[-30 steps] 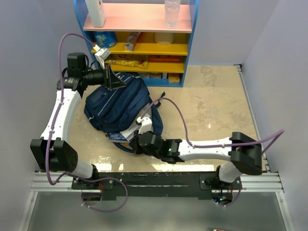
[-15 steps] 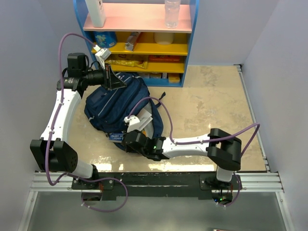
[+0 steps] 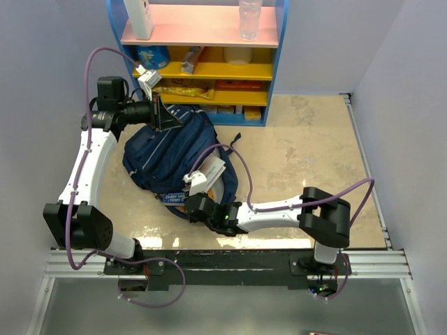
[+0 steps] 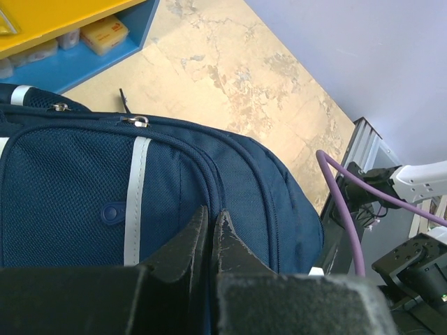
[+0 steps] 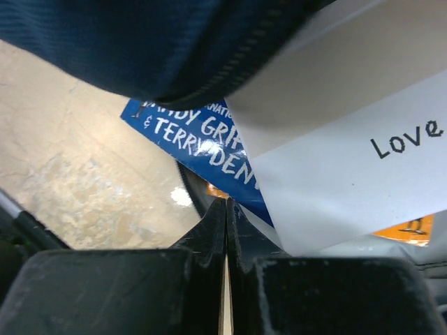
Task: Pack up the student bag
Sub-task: Adjust the student bag at the center of the board.
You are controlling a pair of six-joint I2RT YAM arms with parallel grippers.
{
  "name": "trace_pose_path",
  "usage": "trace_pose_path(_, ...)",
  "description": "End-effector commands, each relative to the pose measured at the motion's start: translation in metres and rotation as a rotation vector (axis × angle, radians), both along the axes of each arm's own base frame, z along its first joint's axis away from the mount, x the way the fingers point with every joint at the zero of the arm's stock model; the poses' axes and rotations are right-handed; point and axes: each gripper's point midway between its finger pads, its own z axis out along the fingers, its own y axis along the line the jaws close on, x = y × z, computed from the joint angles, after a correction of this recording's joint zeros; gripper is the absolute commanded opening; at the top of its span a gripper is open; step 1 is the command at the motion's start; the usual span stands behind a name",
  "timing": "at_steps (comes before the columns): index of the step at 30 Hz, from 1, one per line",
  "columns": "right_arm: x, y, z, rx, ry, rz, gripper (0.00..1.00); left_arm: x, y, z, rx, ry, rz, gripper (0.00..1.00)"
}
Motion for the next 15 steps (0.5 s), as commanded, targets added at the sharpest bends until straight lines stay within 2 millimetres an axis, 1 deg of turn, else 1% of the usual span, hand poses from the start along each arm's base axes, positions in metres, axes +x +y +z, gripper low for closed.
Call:
trace_pose_path(1, 0.025, -0.032, -0.003, -0.103, -0.107, -0.114, 0.00, -0.020, -0.010, 0.065, -0.056, -0.203, -0.096, 0.00)
trace_pose_path(3, 0.030, -0.039, -0.004, -0.128, -0.134, -0.146, 0.00, -0.020, -0.011, 0.066, -0.057, -0.206, -0.099, 0.00)
trace_pose_path(4, 0.037, -0.046, -0.002, -0.146, -0.167, -0.188, 0.00, -0.020, -0.011, 0.066, -0.059, -0.203, -0.103, 0.00)
trace_pose_path(6, 0.043, -0.050, 0.001, -0.171, -0.205, -0.213, 0.00, -0.021, -0.012, 0.067, -0.061, -0.201, -0.109, 0.00)
trace_pose_path(9, 0.050, -0.041, 0.009, -0.158, -0.234, -0.215, 0.00, -0.021, -0.012, 0.066, -0.065, -0.194, -0.113, 0.00)
trace_pose_path(10, 0.051, -0.037, 0.005, -0.165, -0.233, -0.213, 0.00, -0.020, -0.013, 0.066, -0.066, -0.189, -0.114, 0.00)
trace_pose_path(11, 0.052, -0.030, 0.009, -0.147, -0.233, -0.208, 0.00, -0.020, -0.013, 0.067, -0.068, -0.193, -0.115, 0.00)
trace_pose_path(12, 0.051, -0.025, 0.007, -0.145, -0.231, -0.199, 0.00, -0.021, -0.016, 0.067, -0.070, -0.193, -0.121, 0.00)
trace_pose_path(13, 0.051, -0.023, 0.001, -0.154, -0.222, -0.192, 0.00, -0.020, -0.017, 0.067, -0.073, -0.187, -0.122, 0.00)
trace_pose_path(14, 0.051, -0.018, 0.006, -0.140, -0.219, -0.189, 0.00, -0.019, -0.019, 0.067, -0.073, -0.189, -0.123, 0.00)
trace_pose_path(15, 0.044, -0.011, 0.005, -0.123, -0.193, -0.150, 0.00, -0.021, -0.023, 0.066, -0.074, -0.186, -0.135, 0.00)
